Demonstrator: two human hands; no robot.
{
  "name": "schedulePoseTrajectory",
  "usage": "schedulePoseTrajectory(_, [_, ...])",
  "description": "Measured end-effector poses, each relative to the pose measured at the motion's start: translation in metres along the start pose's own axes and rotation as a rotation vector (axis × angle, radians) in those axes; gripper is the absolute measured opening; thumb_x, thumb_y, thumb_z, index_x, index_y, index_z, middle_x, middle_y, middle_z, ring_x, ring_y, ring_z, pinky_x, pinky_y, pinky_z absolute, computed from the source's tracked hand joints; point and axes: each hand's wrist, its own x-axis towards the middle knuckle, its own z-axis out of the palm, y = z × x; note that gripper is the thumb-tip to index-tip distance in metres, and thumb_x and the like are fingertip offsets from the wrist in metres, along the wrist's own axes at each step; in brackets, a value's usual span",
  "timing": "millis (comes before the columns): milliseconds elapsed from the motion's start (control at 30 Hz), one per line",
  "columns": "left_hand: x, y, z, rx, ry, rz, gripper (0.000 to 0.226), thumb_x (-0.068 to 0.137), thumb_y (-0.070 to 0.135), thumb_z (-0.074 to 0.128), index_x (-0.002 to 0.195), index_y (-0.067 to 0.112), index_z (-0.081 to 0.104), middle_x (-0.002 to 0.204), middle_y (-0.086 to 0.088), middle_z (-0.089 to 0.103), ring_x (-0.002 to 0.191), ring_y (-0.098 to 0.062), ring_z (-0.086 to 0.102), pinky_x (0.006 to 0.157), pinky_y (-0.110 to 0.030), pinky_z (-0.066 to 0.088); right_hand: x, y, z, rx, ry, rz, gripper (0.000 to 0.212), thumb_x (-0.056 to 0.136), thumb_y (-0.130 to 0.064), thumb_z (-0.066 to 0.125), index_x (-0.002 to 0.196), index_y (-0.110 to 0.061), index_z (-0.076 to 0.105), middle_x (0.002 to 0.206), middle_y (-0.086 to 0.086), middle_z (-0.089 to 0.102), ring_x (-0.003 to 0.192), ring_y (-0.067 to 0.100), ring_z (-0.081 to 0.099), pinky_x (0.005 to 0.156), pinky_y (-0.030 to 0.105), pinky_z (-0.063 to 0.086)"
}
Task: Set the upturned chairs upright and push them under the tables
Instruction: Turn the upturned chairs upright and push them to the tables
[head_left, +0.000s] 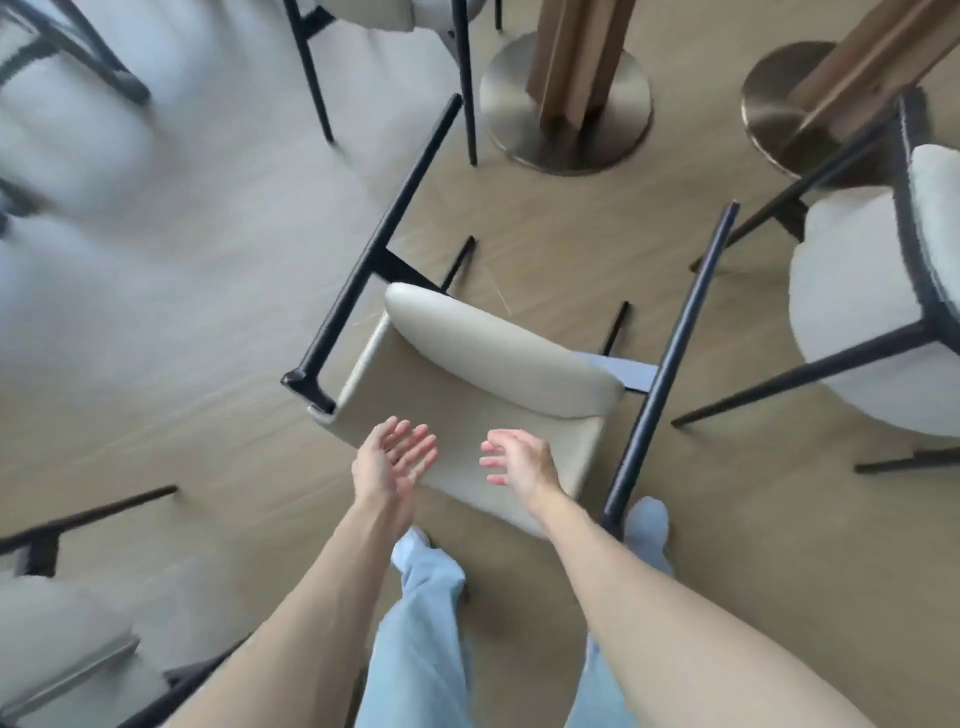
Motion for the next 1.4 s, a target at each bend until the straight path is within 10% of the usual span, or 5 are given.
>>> schedulePoseTrajectory(533, [0.165,-0.081,-0.092,0.278,0.040,-0.134,0.024,0.097,0.010,0.062,0.117,-0.001,0.057,0.121,-0.026,0.059,0.112,-0.036,0.062,0.106,-0.043,0.047,0.063,0.198,0.017,0.314,0.235,0.275,0.043,0.090,-0.018,0.071,0.129,-0.007,0.057,0.105,0.004,0.068,0.101,0.018,0.069,0.078,0.032,0.057])
schedulePoseTrajectory(833, [0.299,-0.159,-0.123,0.232,0.159,-0.189,0.035,0.090,0.013,0.072,0.119,0.000,0.057,0.128,-0.025,0.054,0.115,-0.036,0.062,0.099,-0.041,0.052,0.186,0.297,0.041,0.557,0.141,0.515,0.068,0.088,-0.018,0.074,0.144,-0.005,0.039,0.116,0.005,0.058,0.119,0.022,0.057,0.113,0.042,0.042])
schedulePoseTrajectory(1033, [0.411,-0.227,-0.117,0.249,0.186,-0.203,0.040,0.082,0.024,0.082,0.099,0.003,0.053,0.119,-0.014,0.048,0.106,-0.031,0.060,0.095,-0.052,0.055,0.307,0.362,0.043,0.736,0.209,0.597,0.057,0.086,-0.031,0.076,0.135,-0.013,0.052,0.140,0.011,0.050,0.090,0.012,0.059,0.120,0.040,0.031])
schedulePoseTrajectory(1200, [0.472,-0.281,-0.128,0.301,0.203,-0.241,0.075,0.078,0.032,0.085,0.133,0.009,0.040,0.126,-0.007,0.045,0.118,-0.032,0.054,0.092,-0.054,0.056,0.374,0.415,0.052,0.853,0.226,0.527,0.079,0.080,-0.041,0.077,0.144,-0.010,0.044,0.154,0.007,0.041,0.139,0.021,0.043,0.115,0.037,0.039])
schedulePoseTrajectory(1400, [0.518,-0.296,-0.147,0.293,0.163,-0.127,0.079,0.074,0.037,0.087,0.136,0.016,0.044,0.133,0.003,0.058,0.120,-0.017,0.058,0.099,-0.046,0.053,0.406,0.437,0.067,1.010,0.151,0.408,0.085,0.060,-0.048,0.079,0.137,-0.019,0.057,0.142,-0.002,0.055,0.134,0.017,0.047,0.113,0.039,0.041])
